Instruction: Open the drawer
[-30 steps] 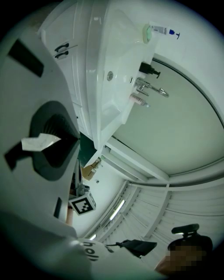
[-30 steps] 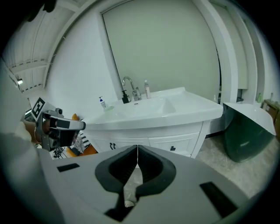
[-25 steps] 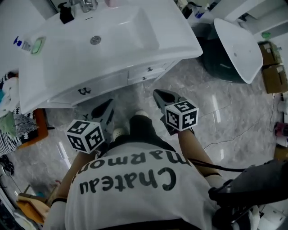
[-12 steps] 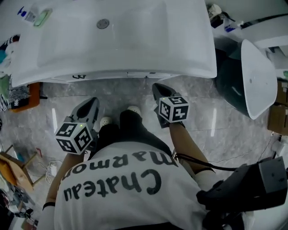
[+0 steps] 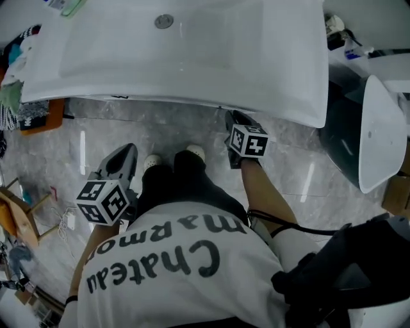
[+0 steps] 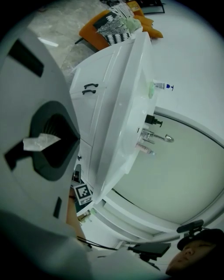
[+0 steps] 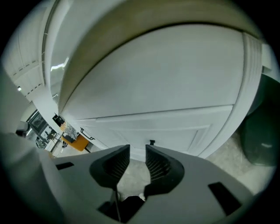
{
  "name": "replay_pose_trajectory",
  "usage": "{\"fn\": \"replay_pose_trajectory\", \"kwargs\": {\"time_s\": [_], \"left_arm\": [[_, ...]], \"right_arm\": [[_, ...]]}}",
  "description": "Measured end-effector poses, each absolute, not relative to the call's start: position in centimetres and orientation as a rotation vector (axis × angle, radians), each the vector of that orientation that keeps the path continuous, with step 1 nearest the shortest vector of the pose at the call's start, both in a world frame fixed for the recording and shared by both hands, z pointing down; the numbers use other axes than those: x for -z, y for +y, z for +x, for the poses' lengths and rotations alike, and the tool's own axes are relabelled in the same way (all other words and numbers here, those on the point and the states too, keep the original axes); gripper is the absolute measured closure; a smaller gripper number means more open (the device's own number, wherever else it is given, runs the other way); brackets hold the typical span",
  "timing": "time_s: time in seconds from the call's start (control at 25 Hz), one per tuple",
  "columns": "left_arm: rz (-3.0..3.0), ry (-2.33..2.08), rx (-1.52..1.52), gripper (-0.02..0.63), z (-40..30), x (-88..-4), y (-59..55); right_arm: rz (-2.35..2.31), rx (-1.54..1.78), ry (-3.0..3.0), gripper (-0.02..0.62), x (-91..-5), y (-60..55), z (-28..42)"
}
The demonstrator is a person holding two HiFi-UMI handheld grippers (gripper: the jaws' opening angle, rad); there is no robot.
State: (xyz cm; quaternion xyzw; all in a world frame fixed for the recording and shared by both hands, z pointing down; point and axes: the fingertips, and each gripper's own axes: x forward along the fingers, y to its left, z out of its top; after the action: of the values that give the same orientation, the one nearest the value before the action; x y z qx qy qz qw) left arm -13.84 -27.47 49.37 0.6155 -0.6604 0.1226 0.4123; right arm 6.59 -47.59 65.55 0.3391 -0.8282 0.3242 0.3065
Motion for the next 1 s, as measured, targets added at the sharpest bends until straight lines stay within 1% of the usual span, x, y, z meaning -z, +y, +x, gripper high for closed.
{"fn": "replay_pose_trajectory", "kwargs": {"time_s": [0.04, 0.2, 0.32, 0.44, 0.56, 0.6, 0.64, 0.72, 0.84, 1.0], "left_arm": [[1.538, -1.671, -0.315, 0.598, -13.9, -49.3, -27.3], [1.507, -1.717, -0.377, 0.598, -14.7, -48.5, -25.9], [1.456, -1.752, -0.383, 0.598, -15.9, -48.3, -24.2], [1.393, -1.789, -0.369, 0.598, -17.0, -48.4, -22.5], [1.352, -1.810, -0.354, 0.598, -17.5, -48.8, -21.6], [1.346, -1.812, -0.348, 0.598, -17.6, -48.9, -21.5], [1.344, -1.812, -0.344, 0.598, -17.6, -49.0, -21.5], [1.347, -1.809, -0.339, 0.598, -17.5, -49.1, -21.5], [1.353, -1.809, -0.330, 0.598, -17.2, -49.3, -21.7], [1.361, -1.797, -0.315, 0.598, -16.9, -49.4, -22.3]], "right_arm": [[0.899, -0.870, -2.172, 0.455, -66.3, -47.7, 6.6], [0.916, -0.864, -2.096, 0.448, -69.1, -48.8, 6.8], [0.941, -0.839, -2.053, 0.411, -71.0, -50.0, 6.7], [0.968, -0.836, -2.005, 0.395, -72.6, -50.8, 6.5], [0.965, -0.819, -1.983, 0.391, -73.2, -51.2, 5.8], [0.963, -0.828, -1.968, 0.411, -73.3, -51.1, 5.6], [0.964, -0.857, -1.946, 0.449, -73.6, -50.8, 5.5], [0.969, -0.921, -1.930, 0.448, -74.5, -50.5, 5.4], [0.942, -0.906, -1.956, 0.451, -74.6, -50.7, 5.2], [0.926, -0.960, -1.713, 0.453, -74.5, -47.6, 8.0]]}}
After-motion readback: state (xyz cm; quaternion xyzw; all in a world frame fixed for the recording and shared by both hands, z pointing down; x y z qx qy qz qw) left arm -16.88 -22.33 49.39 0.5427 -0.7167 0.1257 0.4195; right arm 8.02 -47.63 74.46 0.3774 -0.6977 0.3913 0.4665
